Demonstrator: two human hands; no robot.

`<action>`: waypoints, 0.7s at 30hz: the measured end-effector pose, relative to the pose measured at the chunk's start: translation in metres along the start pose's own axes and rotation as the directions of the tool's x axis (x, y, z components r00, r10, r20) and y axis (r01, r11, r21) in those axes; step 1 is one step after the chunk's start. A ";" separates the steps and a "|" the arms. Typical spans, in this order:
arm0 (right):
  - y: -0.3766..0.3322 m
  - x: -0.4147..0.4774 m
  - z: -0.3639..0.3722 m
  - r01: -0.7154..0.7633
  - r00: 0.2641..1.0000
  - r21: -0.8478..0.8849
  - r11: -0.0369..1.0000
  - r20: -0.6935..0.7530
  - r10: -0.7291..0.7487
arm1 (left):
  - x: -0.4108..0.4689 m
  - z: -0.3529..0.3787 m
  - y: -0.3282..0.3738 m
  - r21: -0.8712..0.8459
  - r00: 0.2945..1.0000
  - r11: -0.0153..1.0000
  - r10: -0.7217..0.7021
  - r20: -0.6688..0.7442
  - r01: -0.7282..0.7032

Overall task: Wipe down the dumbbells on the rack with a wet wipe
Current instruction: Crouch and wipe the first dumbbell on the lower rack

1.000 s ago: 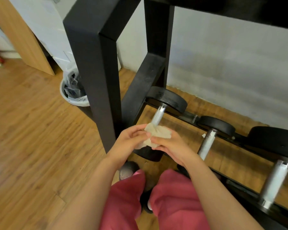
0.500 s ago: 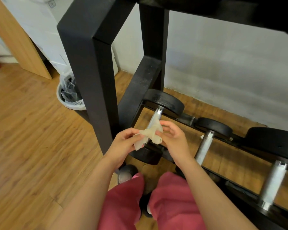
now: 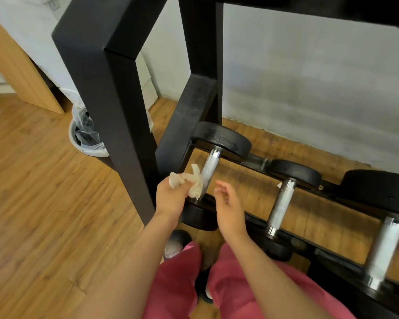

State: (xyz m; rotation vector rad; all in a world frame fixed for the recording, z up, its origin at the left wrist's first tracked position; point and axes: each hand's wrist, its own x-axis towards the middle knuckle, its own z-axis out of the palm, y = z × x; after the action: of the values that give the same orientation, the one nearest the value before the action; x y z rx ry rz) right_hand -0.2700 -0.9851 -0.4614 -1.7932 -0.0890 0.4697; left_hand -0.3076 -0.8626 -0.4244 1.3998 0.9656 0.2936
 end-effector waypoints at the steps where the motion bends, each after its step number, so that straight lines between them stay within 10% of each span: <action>1: 0.006 0.000 0.002 -0.023 0.999 -0.070 0.997 -0.038 0.021 | 0.007 0.004 0.002 0.009 1.000 1.000 0.000 -0.022 0.000; 6: 0.035 -0.002 0.025 0.005 1.000 -0.366 0.931 -0.009 -0.009 | 0.046 0.027 0.016 0.123 0.997 0.990 0.068 0.033 -0.072; 21: 0.058 0.006 0.046 0.085 0.946 -0.253 0.964 -0.283 -0.157 | 0.102 0.063 0.002 0.080 0.987 0.997 0.006 0.158 -0.018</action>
State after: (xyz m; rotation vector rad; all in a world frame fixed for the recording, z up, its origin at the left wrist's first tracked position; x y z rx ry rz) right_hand -0.2915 -0.9580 -0.5270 -2.0615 -0.0443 0.0943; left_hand -0.2009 -0.8353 -0.4705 1.4799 0.8469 0.1514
